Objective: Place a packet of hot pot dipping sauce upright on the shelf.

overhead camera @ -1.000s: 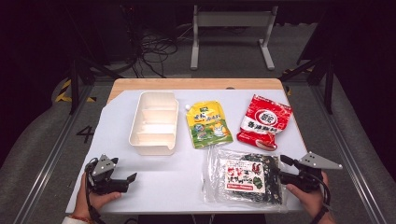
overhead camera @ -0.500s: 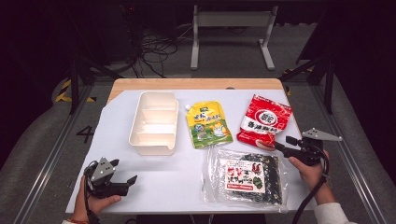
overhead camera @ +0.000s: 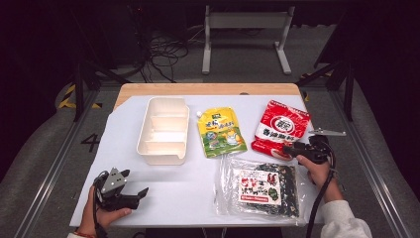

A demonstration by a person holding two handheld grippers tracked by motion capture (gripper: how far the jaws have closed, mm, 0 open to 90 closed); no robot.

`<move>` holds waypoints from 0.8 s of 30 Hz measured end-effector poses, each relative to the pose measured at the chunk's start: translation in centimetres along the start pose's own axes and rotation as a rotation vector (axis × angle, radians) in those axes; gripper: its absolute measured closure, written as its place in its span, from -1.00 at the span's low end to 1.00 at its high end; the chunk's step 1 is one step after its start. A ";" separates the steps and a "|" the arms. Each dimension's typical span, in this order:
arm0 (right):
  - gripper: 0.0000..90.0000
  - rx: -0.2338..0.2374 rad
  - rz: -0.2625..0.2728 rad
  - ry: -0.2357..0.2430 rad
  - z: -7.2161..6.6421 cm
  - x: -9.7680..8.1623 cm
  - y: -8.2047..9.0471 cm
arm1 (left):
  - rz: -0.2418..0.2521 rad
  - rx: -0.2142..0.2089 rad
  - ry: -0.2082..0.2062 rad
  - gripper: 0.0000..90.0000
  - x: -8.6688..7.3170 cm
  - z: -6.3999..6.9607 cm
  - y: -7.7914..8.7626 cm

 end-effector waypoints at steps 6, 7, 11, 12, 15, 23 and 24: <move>0.31 0.123 -0.037 -0.016 -0.6 -0.1 -0.9 | -0.005 -0.023 -0.023 -0.76 0.4 0.8 -0.2; 0.44 0.141 -0.037 -0.011 -0.8 -0.1 -1.0 | -0.003 -0.023 -0.027 -0.76 0.5 0.8 -0.3; 0.64 0.141 -0.047 0.045 -1.4 -0.1 -0.8 | -0.006 -0.033 -0.028 -0.75 0.5 0.9 -0.3; 0.65 0.139 -0.045 0.055 -1.5 -0.1 -0.8 | -0.005 -0.031 -0.027 -0.75 0.5 0.9 -0.3; 0.67 0.126 -0.033 0.098 -1.9 0.0 -0.6 | 0.002 -0.039 -0.019 -0.74 0.6 0.9 -0.2; 0.70 0.074 0.060 0.187 -3.9 1.2 1.5 | 0.053 -0.060 -0.006 -0.71 2.5 0.8 0.7; 0.70 0.074 0.060 0.187 -3.9 1.2 1.5 | 0.061 -0.063 -0.004 -0.71 2.8 0.8 0.9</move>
Point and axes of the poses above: each handheld gripper's, and its own axes: y roughly backward along the jaws, x roughly out of its top, z roughly to its right, the point moved 8 cm from there along -y, roughly forward along the jaws, and after that the axes turned 13 degrees about x, right-handed, at the moved point
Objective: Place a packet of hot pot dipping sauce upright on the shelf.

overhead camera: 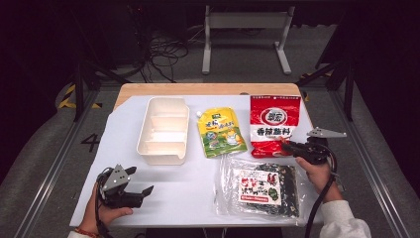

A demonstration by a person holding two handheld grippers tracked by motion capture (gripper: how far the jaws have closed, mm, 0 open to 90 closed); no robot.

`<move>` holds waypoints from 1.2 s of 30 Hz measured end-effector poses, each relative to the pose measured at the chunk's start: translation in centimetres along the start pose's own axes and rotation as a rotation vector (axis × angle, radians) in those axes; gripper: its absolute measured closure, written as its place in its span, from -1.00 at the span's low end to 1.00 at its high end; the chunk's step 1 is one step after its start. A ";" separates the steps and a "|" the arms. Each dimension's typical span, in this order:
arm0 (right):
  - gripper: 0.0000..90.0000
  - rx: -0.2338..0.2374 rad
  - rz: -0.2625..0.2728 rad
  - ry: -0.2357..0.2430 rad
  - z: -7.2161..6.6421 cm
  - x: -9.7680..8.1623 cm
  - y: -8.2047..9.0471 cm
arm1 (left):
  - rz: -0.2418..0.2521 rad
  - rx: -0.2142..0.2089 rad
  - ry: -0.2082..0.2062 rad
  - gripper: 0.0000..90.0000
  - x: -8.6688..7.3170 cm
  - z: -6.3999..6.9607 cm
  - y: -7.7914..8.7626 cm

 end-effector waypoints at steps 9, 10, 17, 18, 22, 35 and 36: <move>0.70 0.035 0.125 0.062 -3.9 1.8 2.0 | 0.110 -0.104 0.020 -0.70 4.5 2.1 1.6; 0.70 0.043 0.129 0.069 -4.4 1.8 2.0 | 0.124 -0.131 0.019 -0.70 5.5 2.9 1.5; 0.71 0.115 0.119 0.133 -8.6 1.8 1.0 | 0.132 -0.201 -0.016 -0.68 8.3 6.0 -0.3; 0.71 0.132 0.116 0.138 -9.2 1.7 0.7 | 0.127 -0.224 -0.024 -0.68 8.8 6.8 -0.7; 0.71 0.175 0.106 0.164 -11.3 1.3 -0.1 | 0.114 -0.263 -0.067 -0.68 10.0 9.1 -2.0; 0.71 0.312 0.100 0.234 -16.7 0.1 -1.9 | 0.124 -0.393 0.025 -0.67 12.6 11.5 -5.2; 0.71 0.315 0.097 0.241 -16.9 0.1 -2.0 | 0.127 -0.388 0.031 -0.64 12.7 11.5 -5.3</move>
Point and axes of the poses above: each handheld gripper's, and its own axes: y roughly backward along the jaws, x roughly out of its top, z roughly to its right, the point moved 8 cm from there along -y, roughly forward along the jaws, and after that the axes turned 13 degrees about x, right-handed, at the moved point
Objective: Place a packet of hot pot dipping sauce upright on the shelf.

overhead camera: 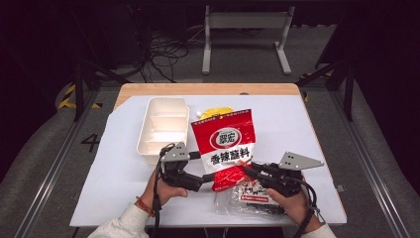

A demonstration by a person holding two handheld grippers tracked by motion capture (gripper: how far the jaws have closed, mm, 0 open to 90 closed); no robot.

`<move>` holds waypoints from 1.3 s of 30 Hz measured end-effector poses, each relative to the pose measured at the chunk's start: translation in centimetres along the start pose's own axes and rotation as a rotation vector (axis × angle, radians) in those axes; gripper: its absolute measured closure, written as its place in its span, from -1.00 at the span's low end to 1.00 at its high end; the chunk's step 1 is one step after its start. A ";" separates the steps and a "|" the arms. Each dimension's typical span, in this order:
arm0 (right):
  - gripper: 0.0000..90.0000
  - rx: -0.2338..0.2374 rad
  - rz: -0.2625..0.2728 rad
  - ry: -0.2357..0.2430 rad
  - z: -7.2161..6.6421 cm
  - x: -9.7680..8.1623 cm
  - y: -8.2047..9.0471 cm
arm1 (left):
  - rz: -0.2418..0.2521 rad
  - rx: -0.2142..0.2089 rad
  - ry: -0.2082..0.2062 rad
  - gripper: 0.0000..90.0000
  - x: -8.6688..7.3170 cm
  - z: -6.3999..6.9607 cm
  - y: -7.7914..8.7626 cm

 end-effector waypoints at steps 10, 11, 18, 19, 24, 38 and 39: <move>0.71 0.032 0.000 -0.018 -0.8 -0.3 -2.1 | 0.080 0.047 -0.057 -0.02 0.5 0.1 -0.1; 0.71 0.033 0.005 -0.024 -0.8 -0.3 -2.3 | 0.098 0.037 -0.050 -0.02 0.6 0.0 0.2; 0.70 0.036 -0.013 -0.008 -1.1 -0.4 -3.2 | 0.121 0.029 -0.108 0.61 0.5 0.3 0.5; 0.70 0.040 -0.022 0.002 -1.3 -0.4 -3.4 | 0.120 0.035 -0.116 0.70 0.5 0.4 0.5; 0.69 0.037 -0.051 0.016 -1.7 -0.7 -4.1 | 0.125 0.026 -0.084 1.00 0.3 -0.3 0.5; 0.47 -0.033 -0.076 -0.001 -1.6 -1.9 -3.1 | 0.163 -0.019 -0.131 1.00 2.3 0.5 0.8; 0.43 -0.044 -0.077 -0.006 -1.4 -2.0 -2.9 | 0.161 -0.025 -0.127 1.00 2.3 0.5 0.7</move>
Point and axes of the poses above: each handheld gripper's, and its own axes: y roughly backward along the jaws, x roughly out of its top, z roughly to its right, the point moved 8 cm from there along -y, roughly forward along the jaws, and after that the axes turned 13 degrees about x, right-handed, at the moved point
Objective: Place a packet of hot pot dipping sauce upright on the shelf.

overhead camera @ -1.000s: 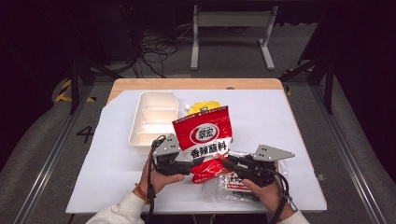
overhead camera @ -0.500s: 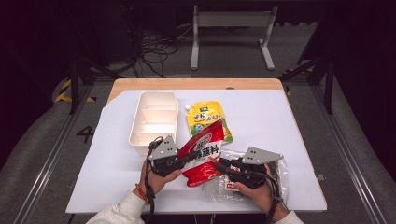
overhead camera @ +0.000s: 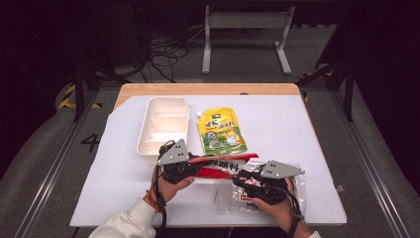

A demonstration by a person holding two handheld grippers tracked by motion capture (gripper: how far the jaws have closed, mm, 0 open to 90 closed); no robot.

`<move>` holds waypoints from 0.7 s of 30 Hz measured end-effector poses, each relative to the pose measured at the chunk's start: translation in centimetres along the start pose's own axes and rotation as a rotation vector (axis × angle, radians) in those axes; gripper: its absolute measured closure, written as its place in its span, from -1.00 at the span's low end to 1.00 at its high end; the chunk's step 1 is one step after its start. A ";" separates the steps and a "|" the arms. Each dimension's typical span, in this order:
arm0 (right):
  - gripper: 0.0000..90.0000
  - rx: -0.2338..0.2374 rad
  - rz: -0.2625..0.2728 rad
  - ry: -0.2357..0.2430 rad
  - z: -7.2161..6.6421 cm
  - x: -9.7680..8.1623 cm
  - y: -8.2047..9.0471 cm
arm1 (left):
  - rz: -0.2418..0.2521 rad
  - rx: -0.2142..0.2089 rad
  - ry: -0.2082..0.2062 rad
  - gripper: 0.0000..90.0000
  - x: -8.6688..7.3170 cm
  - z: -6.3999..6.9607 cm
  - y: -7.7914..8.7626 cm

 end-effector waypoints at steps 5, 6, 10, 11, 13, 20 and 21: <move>0.03 -0.015 -0.013 -0.001 0.3 -0.2 0.7 | -0.003 -0.011 -0.031 1.00 0.6 0.1 -0.1; -0.03 -0.019 -0.013 0.003 0.4 -0.2 1.0 | 0.004 -0.015 -0.030 1.00 0.7 0.0 -0.1; -0.21 -0.016 0.004 -0.029 0.8 -0.3 2.3 | 0.006 -0.010 -0.039 1.00 1.0 -0.7 0.2; -0.24 -0.020 0.009 -0.035 0.9 -0.3 2.6 | 0.013 -0.011 -0.032 1.00 1.3 -1.1 0.5; -0.26 -0.017 0.007 -0.052 1.2 -0.5 3.3 | 0.031 -0.001 -0.028 1.00 1.9 -2.0 1.1; -0.31 -0.049 -0.023 -0.008 1.3 -0.9 4.4 | 0.048 0.040 -0.071 1.00 4.4 -5.9 2.9; -0.31 -0.051 -0.017 0.000 1.3 -0.9 4.7 | 0.048 0.040 -0.071 1.00 4.4 -5.9 2.9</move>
Point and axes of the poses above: each handheld gripper's, and its own axes: y roughly backward along the jaws, x roughly out of its top, z roughly to its right, the point moved 8 cm from there along -y, roughly forward along the jaws, and after that the axes turned 13 degrees about x, right-handed, at the moved point
